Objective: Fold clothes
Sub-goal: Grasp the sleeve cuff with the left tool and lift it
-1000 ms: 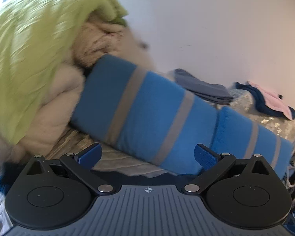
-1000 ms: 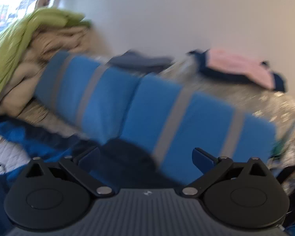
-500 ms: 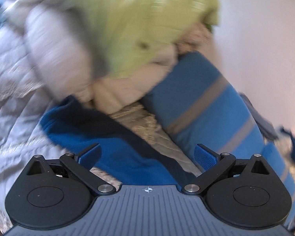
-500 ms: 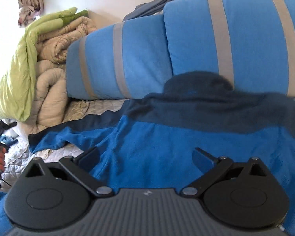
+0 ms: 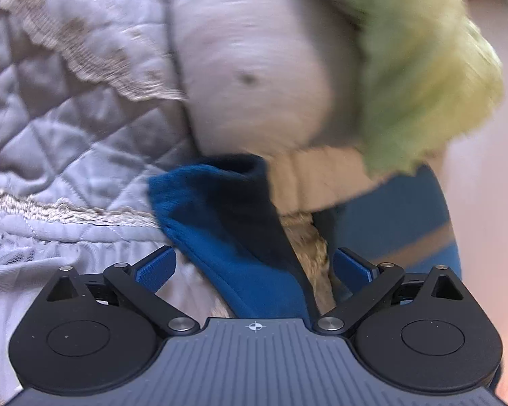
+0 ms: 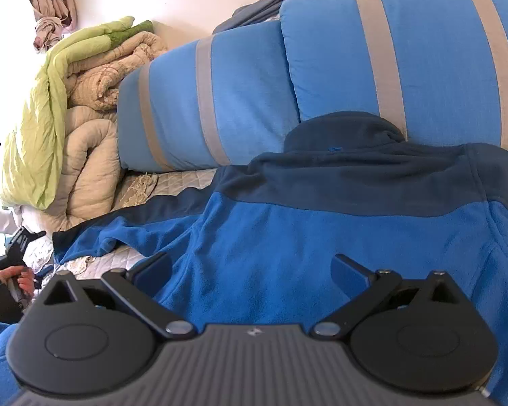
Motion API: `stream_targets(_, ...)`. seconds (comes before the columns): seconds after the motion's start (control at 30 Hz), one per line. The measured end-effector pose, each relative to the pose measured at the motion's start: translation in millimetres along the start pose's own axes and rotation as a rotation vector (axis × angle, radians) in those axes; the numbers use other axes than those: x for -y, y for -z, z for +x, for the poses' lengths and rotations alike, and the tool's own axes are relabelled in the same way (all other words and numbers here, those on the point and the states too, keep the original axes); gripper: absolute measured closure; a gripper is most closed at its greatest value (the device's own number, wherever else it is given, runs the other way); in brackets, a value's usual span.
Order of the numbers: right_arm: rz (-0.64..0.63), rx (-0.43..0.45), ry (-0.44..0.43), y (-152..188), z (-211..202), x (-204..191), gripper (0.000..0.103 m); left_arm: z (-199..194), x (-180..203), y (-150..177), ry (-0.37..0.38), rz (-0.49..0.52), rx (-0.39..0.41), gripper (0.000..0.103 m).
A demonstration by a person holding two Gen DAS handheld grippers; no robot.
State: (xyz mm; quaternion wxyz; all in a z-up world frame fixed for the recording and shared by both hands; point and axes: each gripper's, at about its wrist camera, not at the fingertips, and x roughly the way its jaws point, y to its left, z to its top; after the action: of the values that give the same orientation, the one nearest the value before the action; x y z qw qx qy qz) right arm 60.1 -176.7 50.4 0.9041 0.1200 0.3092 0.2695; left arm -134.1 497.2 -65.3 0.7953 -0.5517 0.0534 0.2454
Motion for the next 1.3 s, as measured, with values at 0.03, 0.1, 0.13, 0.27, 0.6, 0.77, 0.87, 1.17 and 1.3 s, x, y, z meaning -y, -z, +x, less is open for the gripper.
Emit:
stream_targets(0.03, 0.0, -0.002, 0.001, 0.1, 0.5, 0.0, 0.0, 3.3, -5.4, -2.4, -0.003, -0.034, 0.005, 0.003)
stream_targets(0.1, 0.0, -0.004, 0.004, 0.2, 1.5, 0.1, 0.0, 9.4, -13.9, -5.9, -0.01, -0.079, 0.009, 0.02)
stream_targets(0.13, 0.0, -0.005, 0.005, 0.3, 1.7, 0.2, 0.0, 11.7, -16.8, -6.7, -0.019, -0.091, 0.011, 0.024)
stream_targets(0.27, 0.009, -0.003, 0.021, 0.3, 2.7, 2.4, 0.0, 16.9, -17.8, -9.5, -0.06, -0.065, 0.035, 0.04)
stream_targets(0.6, 0.017, -0.025, 0.105, 1.4, 9.3, 5.9, 0.0, 15.0, -15.6, -30.1, -0.171, -0.056, -0.038, 0.094)
stream_targets(0.77, -0.018, -0.06, 0.19, 5.2, 16.6, 3.6, 0.0, 2.4, 10.3, -32.6, -0.153, 0.036, -0.026, 0.095)
stream_targets(0.87, -0.031, -0.056, 0.195, 6.0, 15.7, 2.7, 0.0, -4.0, 31.9, -32.6, -0.154, 0.123, -0.023, 0.095)
stream_targets(1.17, 0.006, -0.038, 0.185, 3.9, 10.0, 8.7, 0.0, -11.4, 132.5, -8.8, -0.086, 0.474, -0.039, 0.096)
stream_targets(1.3, 0.03, -0.031, 0.172, 2.2, 8.0, 11.7, 0.0, -21.1, 191.9, 24.0, -0.046, 0.681, -0.04, 0.096)
